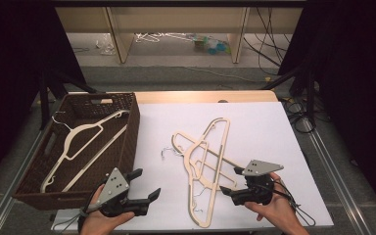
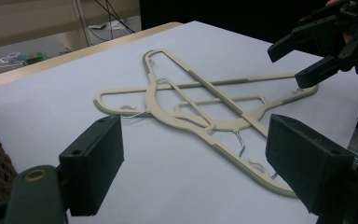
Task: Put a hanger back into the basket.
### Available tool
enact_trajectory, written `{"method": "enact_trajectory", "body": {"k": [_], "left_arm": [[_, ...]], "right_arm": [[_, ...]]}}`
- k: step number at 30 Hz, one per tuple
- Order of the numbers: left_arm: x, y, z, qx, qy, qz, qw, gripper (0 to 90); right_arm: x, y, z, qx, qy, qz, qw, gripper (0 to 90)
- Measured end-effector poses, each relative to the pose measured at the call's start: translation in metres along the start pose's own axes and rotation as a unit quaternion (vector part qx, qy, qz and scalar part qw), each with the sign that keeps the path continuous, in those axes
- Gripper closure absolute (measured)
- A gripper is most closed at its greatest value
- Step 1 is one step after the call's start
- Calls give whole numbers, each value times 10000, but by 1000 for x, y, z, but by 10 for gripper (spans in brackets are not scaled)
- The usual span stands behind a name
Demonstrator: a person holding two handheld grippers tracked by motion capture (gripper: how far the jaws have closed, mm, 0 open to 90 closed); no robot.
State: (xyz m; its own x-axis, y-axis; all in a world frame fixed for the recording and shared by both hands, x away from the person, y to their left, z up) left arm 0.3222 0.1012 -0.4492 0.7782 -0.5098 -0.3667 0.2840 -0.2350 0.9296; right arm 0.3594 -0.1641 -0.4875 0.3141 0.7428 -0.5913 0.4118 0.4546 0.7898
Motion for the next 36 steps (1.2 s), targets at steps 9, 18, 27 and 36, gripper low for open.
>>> {"method": "enact_trajectory", "body": {"k": [9,18,27,36], "left_arm": [[-6,-1,4,67,19,167,9998,188],[-1,-13,12,85,-60,42,9999,187],[1,-18,15,119,-102,-29,9999,187],[3,-18,16,111,-164,-1,9998,187]], "right_arm": [[3,-2,0,4,-48,-53,10000,214],[12,-1,-7,99,-123,-134,9998,208],[43,2,-16,200,-268,-515,9981,216],[86,5,-27,344,-153,-881,9954,231]]}}
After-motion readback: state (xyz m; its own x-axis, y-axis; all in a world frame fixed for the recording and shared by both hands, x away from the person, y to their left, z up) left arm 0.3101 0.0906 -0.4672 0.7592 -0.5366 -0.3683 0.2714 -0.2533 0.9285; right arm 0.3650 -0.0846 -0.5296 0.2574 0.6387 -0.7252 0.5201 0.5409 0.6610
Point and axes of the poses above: each handheld gripper's, and its own axes: x roughly forward along the jaws, y roughly out of its top, z roughly to its right, the point moved 9 cm from there along x, roughly forward along the jaws, and after that the axes turned 12 degrees about y, right-handed, at the moved point
